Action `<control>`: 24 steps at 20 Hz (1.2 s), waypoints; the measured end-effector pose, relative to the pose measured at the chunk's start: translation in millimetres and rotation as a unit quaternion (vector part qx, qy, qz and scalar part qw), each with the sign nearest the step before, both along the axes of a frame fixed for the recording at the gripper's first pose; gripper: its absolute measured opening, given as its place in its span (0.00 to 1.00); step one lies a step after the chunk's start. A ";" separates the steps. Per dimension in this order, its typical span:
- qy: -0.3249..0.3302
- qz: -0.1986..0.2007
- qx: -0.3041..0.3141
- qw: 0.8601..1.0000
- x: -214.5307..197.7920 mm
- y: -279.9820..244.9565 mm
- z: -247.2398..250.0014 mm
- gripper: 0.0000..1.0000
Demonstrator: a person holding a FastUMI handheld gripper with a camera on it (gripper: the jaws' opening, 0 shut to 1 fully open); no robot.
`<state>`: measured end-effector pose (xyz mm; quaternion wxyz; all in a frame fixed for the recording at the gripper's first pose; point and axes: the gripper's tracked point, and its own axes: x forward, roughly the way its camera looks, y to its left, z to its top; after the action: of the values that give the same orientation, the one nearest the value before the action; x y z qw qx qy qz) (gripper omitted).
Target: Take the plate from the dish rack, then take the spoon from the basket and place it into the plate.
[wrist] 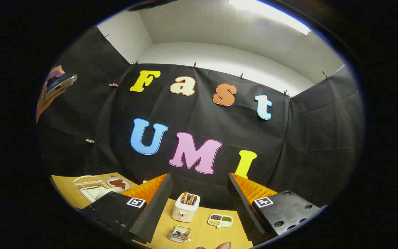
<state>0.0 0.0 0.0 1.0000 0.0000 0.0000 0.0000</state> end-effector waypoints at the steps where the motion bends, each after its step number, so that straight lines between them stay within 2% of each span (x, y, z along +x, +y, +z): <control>1: -0.001 0.000 0.000 1.000 -0.8 0.8 1.0 0.97; 16: 0.019 0.016 0.016 1.000 3.3 28.2 -0.7 0.97; 24: 0.031 0.057 0.036 0.997 25.9 85.2 8.6 0.97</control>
<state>25.9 85.2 8.6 0.9972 0.0360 0.0312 0.0572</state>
